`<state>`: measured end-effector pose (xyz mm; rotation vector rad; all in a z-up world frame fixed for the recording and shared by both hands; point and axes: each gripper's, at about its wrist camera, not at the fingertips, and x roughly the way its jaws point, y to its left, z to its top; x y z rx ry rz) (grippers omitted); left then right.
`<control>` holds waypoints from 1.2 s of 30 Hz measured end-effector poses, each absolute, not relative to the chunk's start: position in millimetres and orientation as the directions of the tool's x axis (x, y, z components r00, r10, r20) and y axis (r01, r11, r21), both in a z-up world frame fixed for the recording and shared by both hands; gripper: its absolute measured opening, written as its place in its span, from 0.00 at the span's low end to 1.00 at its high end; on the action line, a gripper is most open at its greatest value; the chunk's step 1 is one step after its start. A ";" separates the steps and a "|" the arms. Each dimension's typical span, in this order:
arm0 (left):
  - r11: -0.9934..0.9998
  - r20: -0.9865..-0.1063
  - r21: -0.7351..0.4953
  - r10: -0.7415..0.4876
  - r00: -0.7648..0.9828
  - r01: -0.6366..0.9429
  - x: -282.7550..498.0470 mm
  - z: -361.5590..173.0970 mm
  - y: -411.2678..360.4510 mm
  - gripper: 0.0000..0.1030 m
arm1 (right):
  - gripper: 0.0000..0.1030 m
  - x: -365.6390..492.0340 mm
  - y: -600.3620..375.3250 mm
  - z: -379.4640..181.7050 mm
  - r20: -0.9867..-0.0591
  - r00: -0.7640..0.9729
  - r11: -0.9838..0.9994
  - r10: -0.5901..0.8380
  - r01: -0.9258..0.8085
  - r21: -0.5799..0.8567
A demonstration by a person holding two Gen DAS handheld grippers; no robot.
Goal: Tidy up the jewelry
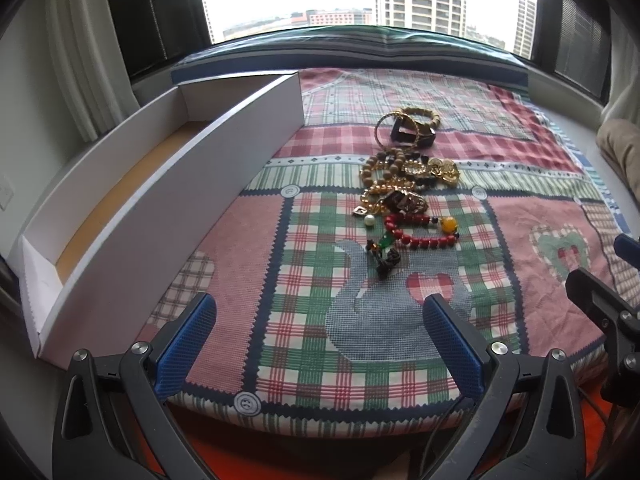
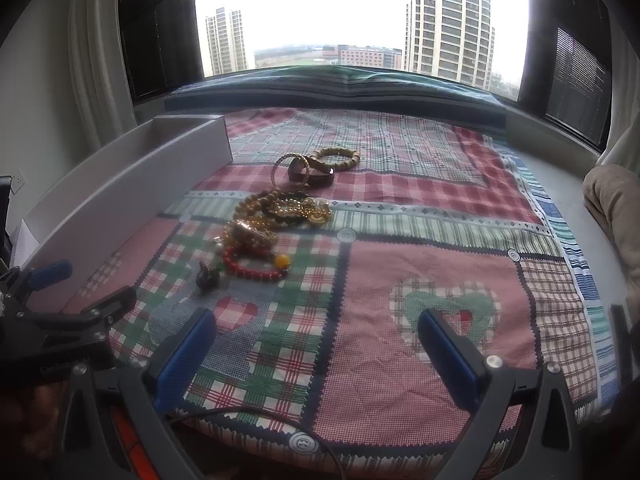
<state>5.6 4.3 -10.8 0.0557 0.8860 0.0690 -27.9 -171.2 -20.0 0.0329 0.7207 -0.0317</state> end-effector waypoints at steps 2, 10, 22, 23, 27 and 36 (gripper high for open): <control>0.996 -0.773 0.079 0.082 0.629 -0.033 5.5 -11.4 3.0 1.00 | 1.00 -29.5 -168.8 -19.3 -0.649 0.761 1.000 -0.010 0.024 0.012; 0.999 -0.776 0.042 0.043 0.629 -0.016 3.8 -10.3 10.4 1.00 | 1.00 -34.1 -168.9 -8.8 -0.602 0.799 1.000 -0.004 0.012 0.009; 1.000 -0.792 0.003 0.018 0.611 -0.026 10.2 -19.3 19.8 0.99 | 1.00 -29.8 -175.5 -12.1 -0.604 0.796 0.999 0.048 -0.030 0.040; 1.000 -0.795 0.002 0.015 0.607 -0.022 11.5 -20.9 19.4 0.99 | 1.00 -29.6 -175.5 -13.6 -0.609 0.792 0.999 0.047 -0.029 0.039; 1.000 -0.798 0.005 0.001 0.603 0.005 18.4 -26.0 14.1 0.99 | 1.00 -26.3 -175.8 -23.1 -0.652 0.756 0.999 0.048 -0.025 0.045; 0.994 -0.826 -0.074 -0.106 0.554 0.079 60.6 -53.1 3.8 0.99 | 1.00 -26.0 -184.0 -31.7 -0.678 0.733 0.997 0.064 -0.022 0.070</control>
